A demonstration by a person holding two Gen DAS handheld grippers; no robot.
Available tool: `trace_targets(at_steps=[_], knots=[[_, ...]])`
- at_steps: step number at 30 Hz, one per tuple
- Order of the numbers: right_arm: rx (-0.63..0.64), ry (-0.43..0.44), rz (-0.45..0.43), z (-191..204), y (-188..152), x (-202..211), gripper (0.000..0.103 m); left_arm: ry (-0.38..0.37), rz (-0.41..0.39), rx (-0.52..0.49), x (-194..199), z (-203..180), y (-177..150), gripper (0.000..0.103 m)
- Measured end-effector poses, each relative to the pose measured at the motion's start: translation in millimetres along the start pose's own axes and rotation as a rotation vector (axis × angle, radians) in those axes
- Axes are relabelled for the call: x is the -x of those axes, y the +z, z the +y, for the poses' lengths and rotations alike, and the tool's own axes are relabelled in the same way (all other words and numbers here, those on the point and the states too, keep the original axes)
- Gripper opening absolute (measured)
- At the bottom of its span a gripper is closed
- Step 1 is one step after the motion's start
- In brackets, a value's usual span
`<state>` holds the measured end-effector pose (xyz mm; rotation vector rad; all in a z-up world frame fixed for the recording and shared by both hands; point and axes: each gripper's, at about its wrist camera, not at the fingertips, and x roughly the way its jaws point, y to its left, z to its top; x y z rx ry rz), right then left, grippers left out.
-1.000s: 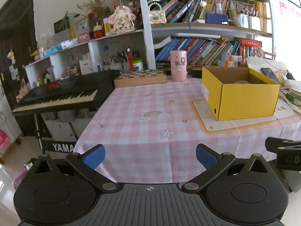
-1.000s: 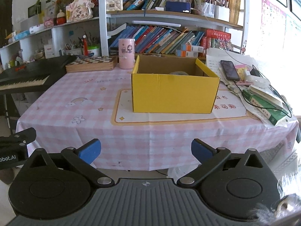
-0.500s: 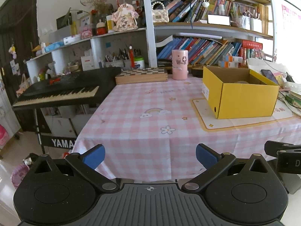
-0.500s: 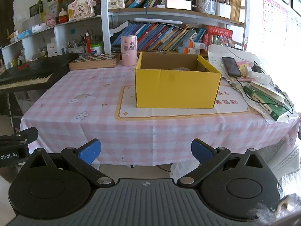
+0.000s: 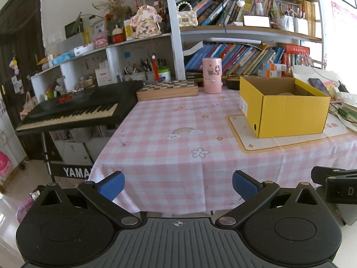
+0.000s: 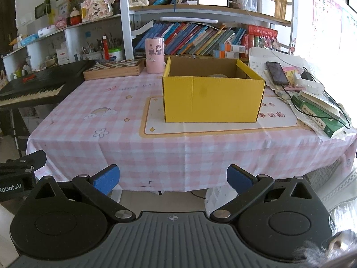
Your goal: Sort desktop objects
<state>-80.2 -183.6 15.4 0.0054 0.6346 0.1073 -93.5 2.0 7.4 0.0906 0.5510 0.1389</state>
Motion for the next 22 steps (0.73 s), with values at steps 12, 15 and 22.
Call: trace_targets(at_steps=[12,15,22], knots=[[0.008,0.007,0.016,4.1,1.1,-7.7,0.103,-0.035,-0.020,0.006,-1.0,3.2,0.8,0.103],[0.010,0.008,0.020,5.1,2.0,-9.0,0.103,-0.044,-0.039,0.011,-0.4,4.0,1.9,0.103],[0.009,0.008,0.035,5.3,6.0,-14.8,0.103,-0.043,-0.033,0.031,-7.9,5.9,6.7,0.103]])
